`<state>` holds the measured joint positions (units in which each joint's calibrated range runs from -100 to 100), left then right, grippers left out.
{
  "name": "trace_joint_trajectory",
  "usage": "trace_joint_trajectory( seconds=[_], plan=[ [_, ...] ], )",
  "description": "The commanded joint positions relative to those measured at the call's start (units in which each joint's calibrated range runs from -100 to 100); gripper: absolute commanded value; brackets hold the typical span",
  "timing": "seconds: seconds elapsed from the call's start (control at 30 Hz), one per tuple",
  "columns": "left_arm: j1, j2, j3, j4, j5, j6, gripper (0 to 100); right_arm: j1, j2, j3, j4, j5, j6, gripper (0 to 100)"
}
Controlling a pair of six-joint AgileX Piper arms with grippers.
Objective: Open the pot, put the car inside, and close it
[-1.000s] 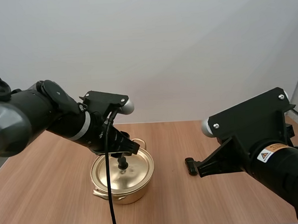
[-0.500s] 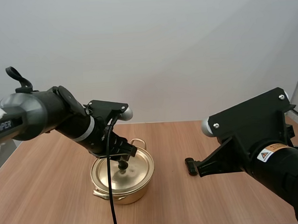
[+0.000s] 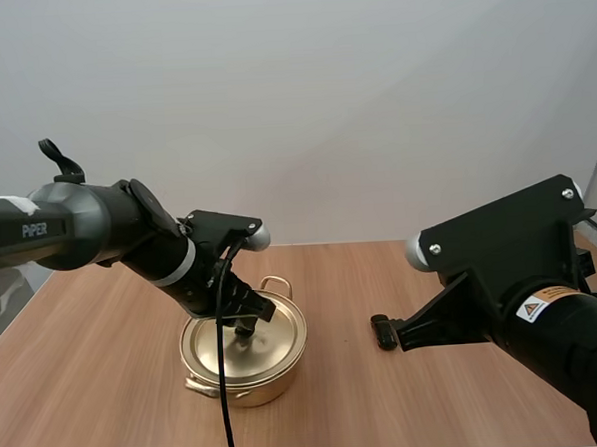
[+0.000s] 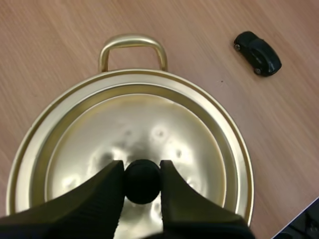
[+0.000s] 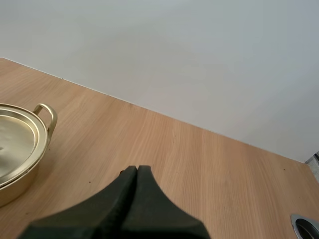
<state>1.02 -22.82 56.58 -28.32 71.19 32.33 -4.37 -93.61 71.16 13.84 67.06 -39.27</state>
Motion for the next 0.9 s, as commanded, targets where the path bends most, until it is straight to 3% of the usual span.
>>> trace_joint_trajectory(
  seconds=[0.0, 0.17, 0.27, 0.37, 0.57, 0.6, 0.63, 0.7, 0.77, 0.8, 0.87],
  plan=[
    [-0.04, 0.01, 0.07, 0.04, 0.45, 0.68, 0, 0.0, -0.03, 0.05, -0.01, -0.04, -0.2, 0],
    [-0.04, -1.95, -2.35, -1.12, 1.73, 0.91, 0, -0.03, 2.05, 0.51, 1.06, -1.95, -0.19, 0],
    [-0.04, -6.99, -6.92, -4.32, 4.56, 0.59, 0, -0.03, 6.67, 0.5, 4.52, -8.4, -3.89, 0],
    [-0.04, -13.26, -12.17, -7.39, 6.67, -0.93, 0, -0.03, 15.07, 0.12, 8.79, -16.42, -8.7, 0],
    [-0.04, -30.38, -21.17, -11.88, 7.81, -3.52, 0, -0.03, 37.17, -4.55, 12.49, -16.85, -11.56, 0],
    [-0.04, -33.11, -22.25, -11.88, 7.81, -4.14, 0, -0.03, 41.0, -5.62, 12.64, -16.85, -11.95, 4],
    [-0.04, -35.62, -23.62, -11.66, 7.81, -4.76, 0, -0.03, 44.48, -6.45, 12.75, -16.85, -12.21, 14],
    [0.04, -39.05, -26.14, -10.65, 7.81, -6.21, 0, -0.03, 50.75, -8.2, 12.87, -17.01, -12.53, 43],
    [0.78, -41.28, -29.02, -8.65, 7.81, -8.65, 0, -0.03, 55.35, -9.31, 13.74, -18.46, -12.54, 64],
    [1.26, -41.72, -29.94, -7.76, 7.81, -9.51, 0, -0.03, 57.56, -9.66, 14.1, -19.78, -12.54, 70],
    [2.72, -41.9, -31.87, -6.9, 7.45, -10.83, 0, 0.21, 61.05, -9.94, 14.85, -22.34, -12.54, 72]
  ],
)
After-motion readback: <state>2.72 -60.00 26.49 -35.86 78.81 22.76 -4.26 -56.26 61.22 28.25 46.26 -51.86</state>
